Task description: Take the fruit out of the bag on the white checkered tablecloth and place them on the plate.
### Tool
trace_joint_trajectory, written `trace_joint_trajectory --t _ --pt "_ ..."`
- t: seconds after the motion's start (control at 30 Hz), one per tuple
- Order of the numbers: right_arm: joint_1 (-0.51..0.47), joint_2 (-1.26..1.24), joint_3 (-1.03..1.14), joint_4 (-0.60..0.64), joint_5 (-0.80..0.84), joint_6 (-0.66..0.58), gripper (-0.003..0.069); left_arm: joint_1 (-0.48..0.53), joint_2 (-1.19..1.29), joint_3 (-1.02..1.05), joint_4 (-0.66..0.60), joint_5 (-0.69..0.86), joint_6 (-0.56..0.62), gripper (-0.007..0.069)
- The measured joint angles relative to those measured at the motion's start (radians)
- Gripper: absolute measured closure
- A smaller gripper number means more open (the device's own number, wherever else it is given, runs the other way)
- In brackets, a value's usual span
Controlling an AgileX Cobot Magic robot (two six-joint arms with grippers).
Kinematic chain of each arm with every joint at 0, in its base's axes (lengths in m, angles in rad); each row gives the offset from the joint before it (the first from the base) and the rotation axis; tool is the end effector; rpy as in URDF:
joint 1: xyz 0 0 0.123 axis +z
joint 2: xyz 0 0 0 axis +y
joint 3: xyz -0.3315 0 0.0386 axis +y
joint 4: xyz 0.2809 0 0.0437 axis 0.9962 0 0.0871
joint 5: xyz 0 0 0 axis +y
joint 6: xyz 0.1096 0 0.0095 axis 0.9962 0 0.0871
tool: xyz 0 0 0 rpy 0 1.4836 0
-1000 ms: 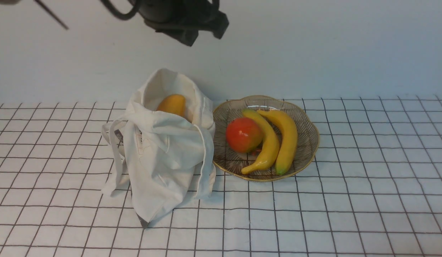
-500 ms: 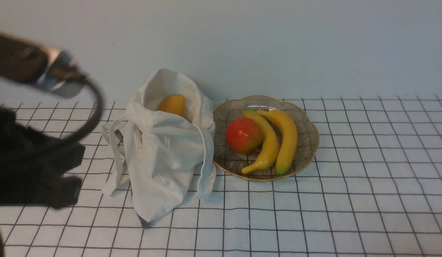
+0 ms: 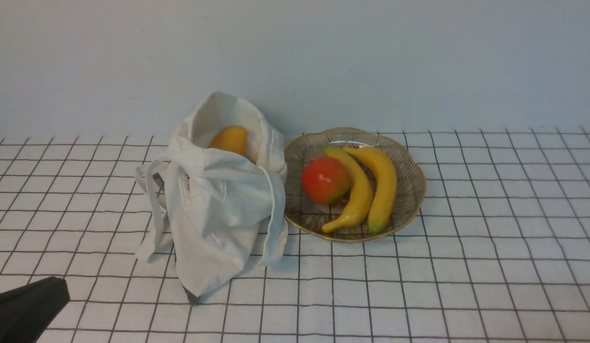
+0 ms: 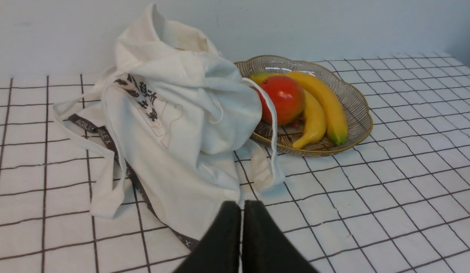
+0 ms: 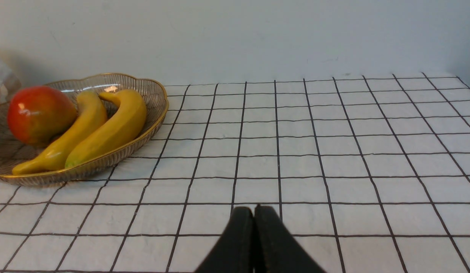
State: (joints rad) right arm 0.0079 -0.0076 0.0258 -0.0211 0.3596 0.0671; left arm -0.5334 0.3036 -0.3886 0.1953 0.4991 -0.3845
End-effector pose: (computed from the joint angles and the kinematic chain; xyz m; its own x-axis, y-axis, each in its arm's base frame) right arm 0.0552 -0.0004 0.1661 -0.2862 0.0451 -0.9571 0.0128 0.9990 0.0432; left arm 0.0701 -0.0295 0.2919 -0.3546 -0.0345 -0.9344 0.3637 0.9155 -0.1718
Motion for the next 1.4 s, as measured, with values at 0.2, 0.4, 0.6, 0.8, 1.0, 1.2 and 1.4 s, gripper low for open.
trace_joint_trajectory --t 0.2,0.4,0.6,0.8,1.0,1.2,1.4 --pt "0.000 0.000 0.000 0.000 0.000 0.000 0.0673 0.000 0.000 0.000 0.006 0.002 -0.004 0.0631" --pt "0.000 0.000 0.000 0.000 0.000 0.000 0.0673 0.000 0.000 0.001 0.008 0.009 0.024 0.0631" --pt "0.000 0.000 0.000 0.000 0.000 0.000 0.0673 0.046 -0.017 0.078 -0.037 -0.024 0.142 0.0631" --pt "0.000 0.000 0.000 0.000 0.001 0.000 0.0673 0.253 -0.110 0.298 -0.253 -0.213 0.407 0.0631" --pt "0.000 0.000 0.000 0.000 0.001 0.000 0.0673 0.429 -0.278 0.416 -0.317 -0.242 0.534 0.0631" --pt "0.000 0.000 0.000 0.000 0.001 0.000 0.0673 0.495 -0.314 0.417 -0.288 -0.183 0.517 0.0631" --pt "0.000 0.000 0.000 0.000 0.001 0.000 0.0673 0.497 -0.314 0.417 -0.215 -0.130 0.417 0.0631"
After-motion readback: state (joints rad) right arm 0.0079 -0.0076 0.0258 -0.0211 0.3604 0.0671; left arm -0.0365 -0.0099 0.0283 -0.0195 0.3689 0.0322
